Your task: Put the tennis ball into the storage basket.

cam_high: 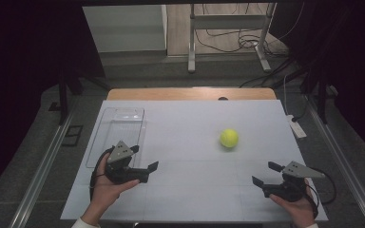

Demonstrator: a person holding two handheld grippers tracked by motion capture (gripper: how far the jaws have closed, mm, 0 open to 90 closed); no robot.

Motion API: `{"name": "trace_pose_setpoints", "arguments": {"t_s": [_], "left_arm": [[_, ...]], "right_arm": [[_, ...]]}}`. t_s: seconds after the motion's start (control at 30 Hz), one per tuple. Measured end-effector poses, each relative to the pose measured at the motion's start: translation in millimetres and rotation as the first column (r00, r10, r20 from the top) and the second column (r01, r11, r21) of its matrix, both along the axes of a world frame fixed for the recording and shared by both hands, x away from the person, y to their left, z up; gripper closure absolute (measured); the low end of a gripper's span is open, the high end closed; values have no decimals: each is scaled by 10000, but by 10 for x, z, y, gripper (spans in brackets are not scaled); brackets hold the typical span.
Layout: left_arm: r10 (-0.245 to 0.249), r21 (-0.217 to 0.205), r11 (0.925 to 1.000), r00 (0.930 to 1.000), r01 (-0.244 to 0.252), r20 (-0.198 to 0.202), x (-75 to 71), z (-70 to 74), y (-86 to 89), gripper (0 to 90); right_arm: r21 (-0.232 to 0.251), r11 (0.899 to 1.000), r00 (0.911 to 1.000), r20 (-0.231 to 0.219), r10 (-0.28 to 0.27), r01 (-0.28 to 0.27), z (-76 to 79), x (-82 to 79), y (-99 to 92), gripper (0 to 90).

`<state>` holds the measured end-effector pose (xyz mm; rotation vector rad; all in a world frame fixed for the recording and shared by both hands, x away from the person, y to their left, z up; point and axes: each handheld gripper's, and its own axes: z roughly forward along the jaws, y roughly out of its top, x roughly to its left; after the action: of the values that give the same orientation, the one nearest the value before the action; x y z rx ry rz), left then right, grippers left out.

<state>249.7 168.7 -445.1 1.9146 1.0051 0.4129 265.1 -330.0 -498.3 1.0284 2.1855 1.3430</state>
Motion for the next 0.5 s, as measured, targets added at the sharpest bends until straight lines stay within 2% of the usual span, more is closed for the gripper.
{"name": "trace_pose_setpoints", "arguments": {"t_s": [0.5], "left_arm": [[-527,260,9983,9986,528,-39,144,117,-178,108]], "right_arm": [[-10,10000,10000,-14,-19,19,-9,4,-10,119]]}}
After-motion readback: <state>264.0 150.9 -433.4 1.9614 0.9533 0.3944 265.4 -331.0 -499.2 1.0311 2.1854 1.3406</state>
